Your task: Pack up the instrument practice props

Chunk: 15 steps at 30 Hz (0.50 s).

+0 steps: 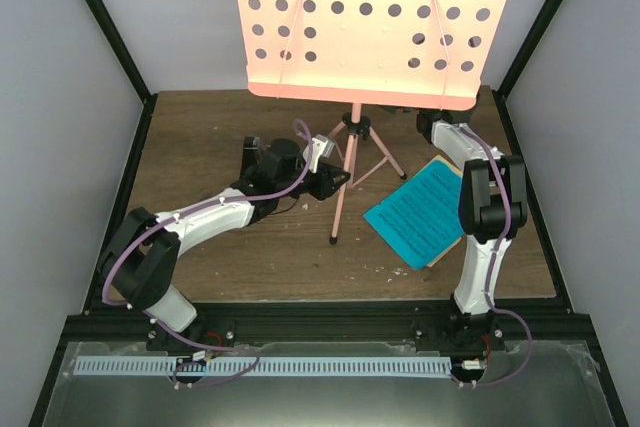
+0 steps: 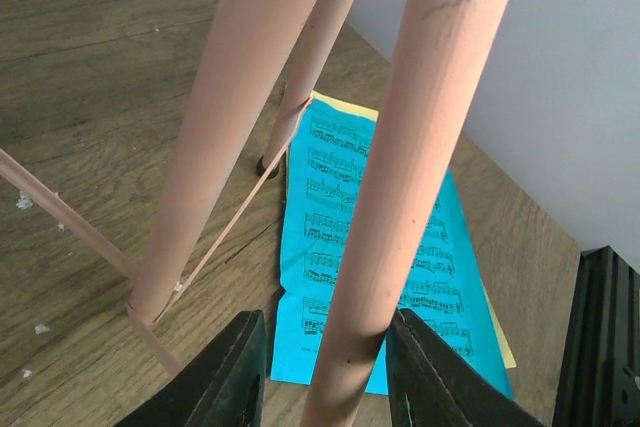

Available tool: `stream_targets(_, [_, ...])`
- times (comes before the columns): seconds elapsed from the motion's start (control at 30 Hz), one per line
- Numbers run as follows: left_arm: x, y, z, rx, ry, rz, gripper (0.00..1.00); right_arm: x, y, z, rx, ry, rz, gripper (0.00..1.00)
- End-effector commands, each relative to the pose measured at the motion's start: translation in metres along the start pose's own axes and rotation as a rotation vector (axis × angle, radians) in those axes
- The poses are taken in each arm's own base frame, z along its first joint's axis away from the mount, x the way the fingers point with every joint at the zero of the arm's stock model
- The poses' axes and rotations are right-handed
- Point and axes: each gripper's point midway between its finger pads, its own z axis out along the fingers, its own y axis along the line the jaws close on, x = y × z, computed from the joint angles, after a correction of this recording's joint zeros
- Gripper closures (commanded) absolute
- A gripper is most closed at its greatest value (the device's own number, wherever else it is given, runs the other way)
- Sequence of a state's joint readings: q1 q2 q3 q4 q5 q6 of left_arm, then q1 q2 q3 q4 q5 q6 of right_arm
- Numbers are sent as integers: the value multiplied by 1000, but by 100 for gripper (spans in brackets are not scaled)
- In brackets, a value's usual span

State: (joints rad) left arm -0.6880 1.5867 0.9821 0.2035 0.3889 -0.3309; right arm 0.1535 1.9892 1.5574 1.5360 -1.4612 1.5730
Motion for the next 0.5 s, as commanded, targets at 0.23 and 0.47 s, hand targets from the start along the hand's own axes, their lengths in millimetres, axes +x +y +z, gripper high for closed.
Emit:
stream_targets(0.23, [-4, -1, 4, -8, -4, 45, 67, -6, 41, 13, -77, -1, -325, 51])
stream_targets(0.47, [0, 1, 5, -16, 6, 56, 83, -7, 44, 16, -87, -9, -330, 52])
